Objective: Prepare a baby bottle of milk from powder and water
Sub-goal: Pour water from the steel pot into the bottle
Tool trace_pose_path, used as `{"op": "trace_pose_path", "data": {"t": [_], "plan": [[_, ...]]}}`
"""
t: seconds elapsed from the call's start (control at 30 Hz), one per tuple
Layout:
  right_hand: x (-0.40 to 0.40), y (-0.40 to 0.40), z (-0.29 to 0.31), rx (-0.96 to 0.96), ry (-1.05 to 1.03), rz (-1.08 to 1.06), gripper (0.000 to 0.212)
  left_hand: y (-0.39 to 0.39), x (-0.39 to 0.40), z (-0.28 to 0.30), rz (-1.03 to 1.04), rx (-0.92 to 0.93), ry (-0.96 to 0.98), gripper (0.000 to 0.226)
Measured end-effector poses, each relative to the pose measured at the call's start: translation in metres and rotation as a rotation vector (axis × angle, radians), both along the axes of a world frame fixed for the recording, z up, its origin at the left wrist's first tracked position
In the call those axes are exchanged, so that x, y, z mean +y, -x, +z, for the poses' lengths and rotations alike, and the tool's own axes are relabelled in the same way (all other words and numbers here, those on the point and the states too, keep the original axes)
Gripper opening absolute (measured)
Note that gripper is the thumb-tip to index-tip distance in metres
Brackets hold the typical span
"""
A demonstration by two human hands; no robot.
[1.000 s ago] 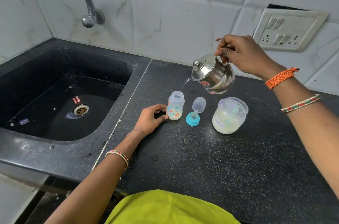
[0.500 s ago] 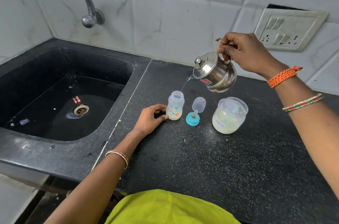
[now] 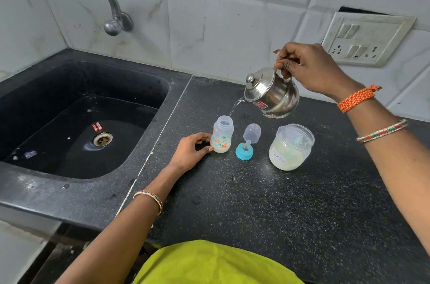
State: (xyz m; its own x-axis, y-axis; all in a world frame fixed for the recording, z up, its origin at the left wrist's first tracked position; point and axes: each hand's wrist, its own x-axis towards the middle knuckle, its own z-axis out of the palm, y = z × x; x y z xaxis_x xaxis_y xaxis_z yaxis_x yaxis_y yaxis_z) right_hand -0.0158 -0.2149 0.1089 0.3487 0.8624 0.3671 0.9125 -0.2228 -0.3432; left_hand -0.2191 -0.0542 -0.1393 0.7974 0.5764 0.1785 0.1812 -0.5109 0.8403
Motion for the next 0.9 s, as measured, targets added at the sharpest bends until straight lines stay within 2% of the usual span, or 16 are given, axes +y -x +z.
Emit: {"op": "trace_pose_path", "data": {"t": [0.23, 0.6, 0.9], "plan": [[0.003, 0.004, -0.002, -0.027, 0.026, 0.013, 0.004, 0.001, -0.001, 0.001, -0.004, 0.001, 0.003, 0.037], [0.010, 0.013, -0.011, -0.117, 0.106, 0.015, 0.018, 0.001, -0.001, 0.003, 0.000, 0.005, 0.001, 0.036], [0.015, 0.015, -0.017, -0.141, 0.104, 0.028, 0.019, 0.002, -0.002, 0.004, -0.001, 0.002, -0.006, 0.035]]}}
